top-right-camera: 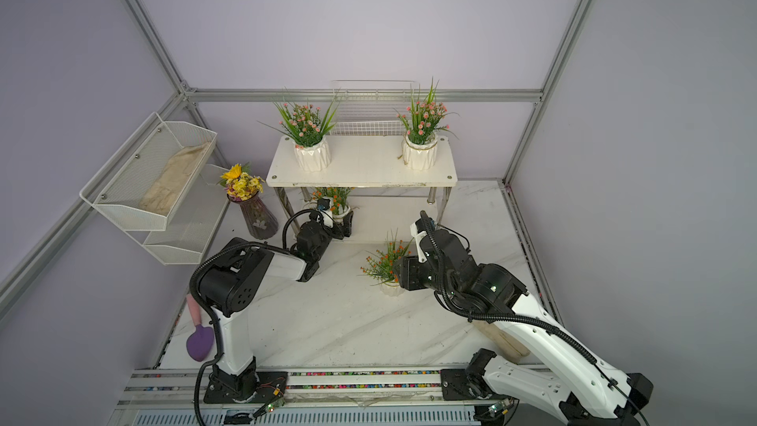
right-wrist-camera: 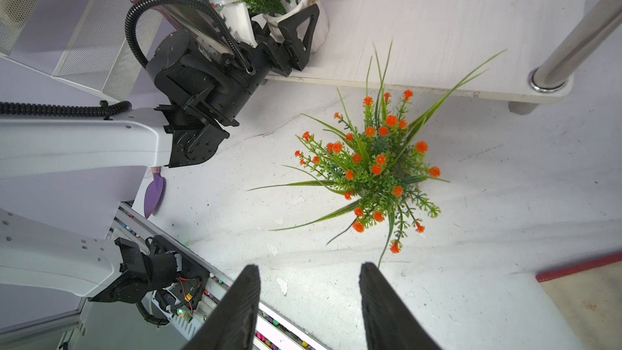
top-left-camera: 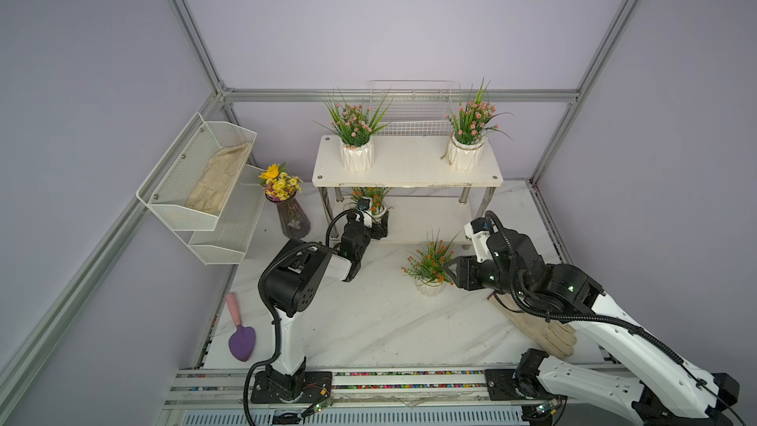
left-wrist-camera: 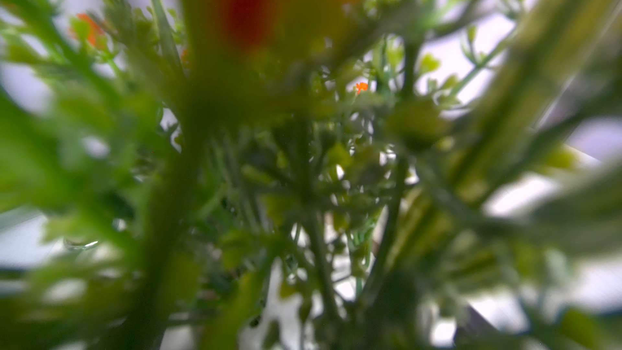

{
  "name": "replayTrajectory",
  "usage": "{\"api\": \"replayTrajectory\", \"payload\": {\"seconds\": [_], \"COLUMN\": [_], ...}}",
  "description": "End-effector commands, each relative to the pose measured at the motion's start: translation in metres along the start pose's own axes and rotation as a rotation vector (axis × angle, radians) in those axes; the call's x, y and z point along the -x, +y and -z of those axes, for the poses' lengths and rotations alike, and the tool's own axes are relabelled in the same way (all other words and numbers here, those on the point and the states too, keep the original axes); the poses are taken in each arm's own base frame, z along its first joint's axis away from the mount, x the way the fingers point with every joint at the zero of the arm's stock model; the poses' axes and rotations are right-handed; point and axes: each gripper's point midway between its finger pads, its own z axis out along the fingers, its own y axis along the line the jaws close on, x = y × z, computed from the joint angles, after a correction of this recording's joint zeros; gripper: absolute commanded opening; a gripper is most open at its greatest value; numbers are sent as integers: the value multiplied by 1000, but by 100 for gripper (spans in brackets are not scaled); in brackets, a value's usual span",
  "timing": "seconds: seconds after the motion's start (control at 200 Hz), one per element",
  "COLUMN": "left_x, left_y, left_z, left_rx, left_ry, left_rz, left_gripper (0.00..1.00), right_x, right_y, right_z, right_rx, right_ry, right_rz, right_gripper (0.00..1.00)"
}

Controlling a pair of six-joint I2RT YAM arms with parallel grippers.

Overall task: Place the baby's breath potted plants on the rack by color
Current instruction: Place the baby's breath potted plant on the rack.

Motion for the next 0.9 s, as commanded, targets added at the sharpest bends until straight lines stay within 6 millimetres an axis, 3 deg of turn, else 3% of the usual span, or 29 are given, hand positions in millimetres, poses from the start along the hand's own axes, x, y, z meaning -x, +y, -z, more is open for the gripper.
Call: {"api": "replayTrajectory", "payload": {"seconds": [0.0, 0.205, 0.38, 0.53, 0.67, 0.895], "left_x": [67, 72, 58, 51, 53, 39], "left_y": [-3, -2, -5, -21, -38, -37], "left_z": [13, 30, 57, 100, 148, 193], "left_rx": [-18, -22, -27, -49, -90, -97], "left_ry": [-159, -135, -95, -59, -23, 79], "left_rz": [7, -14, -16, -29, -4, 128], "left_gripper": [100, 100, 100, 100, 100, 97], "right_x": [4, 6, 3, -6, -37, -45], "right_y": [1, 2, -11, -31, -60, -64], "right_z": [1, 1, -3, -13, -28, -22], "right_rx": [8, 8, -58, -168, -275, -253], "right_ry": [-24, -26, -23, 10, 91, 76], "right_rz": [-14, -14, -18, -29, -51, -77], "right_gripper": [55, 56, 58, 57, 52, 46]}}
